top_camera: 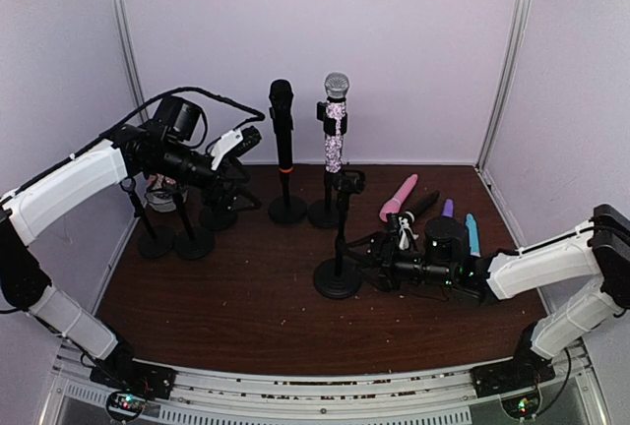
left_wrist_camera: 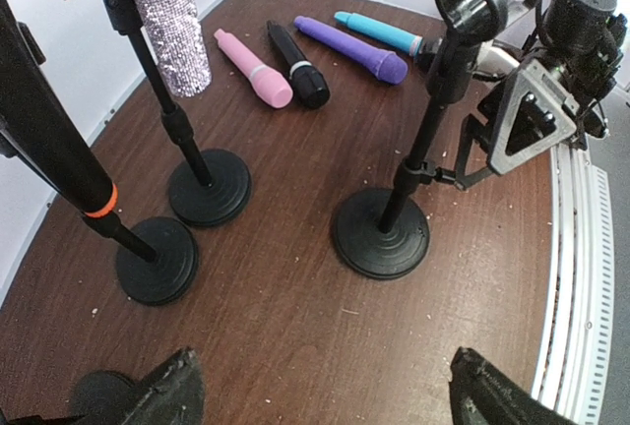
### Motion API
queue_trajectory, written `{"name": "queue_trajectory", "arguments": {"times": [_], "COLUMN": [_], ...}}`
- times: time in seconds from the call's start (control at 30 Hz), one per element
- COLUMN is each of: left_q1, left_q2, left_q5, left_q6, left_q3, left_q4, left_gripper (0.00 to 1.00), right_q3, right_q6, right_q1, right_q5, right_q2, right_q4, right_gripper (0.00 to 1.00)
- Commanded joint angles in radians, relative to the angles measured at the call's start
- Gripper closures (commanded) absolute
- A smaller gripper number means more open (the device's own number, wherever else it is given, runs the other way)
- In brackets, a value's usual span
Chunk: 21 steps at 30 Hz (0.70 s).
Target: Remove the microphone from the stand
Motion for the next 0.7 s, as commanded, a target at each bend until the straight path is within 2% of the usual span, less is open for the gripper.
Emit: {"name": "queue_trajectory", "arguments": {"times": [0.0, 0.37, 0.67], "left_q1": [0.006, 0.006, 0.006], "left_q2": [-0.041, -0.042, -0.03], "left_q5": [0.003, 0.001, 0.003], "left_q6": [0.021, 0.033, 0.04], "left_q3": [-0.012, -0.022, -0.017], "left_q4": [0.016, 0.017, 0.017], "left_gripper": [0.11, 0.11, 0.11], "right_q3": [0.036, 0.067, 0.036], "right_q6": [0.098, 0.189, 0.239], "right_q1": [-0.01, -0.037, -0.061], "right_q5": [-0.093, -0.1, -0.1], "right_q2": [0.09, 0.265, 0.315], "right_q4": [0.206, 0.393, 0.51], "right_gripper": [0.26, 0.46, 0.66]}}
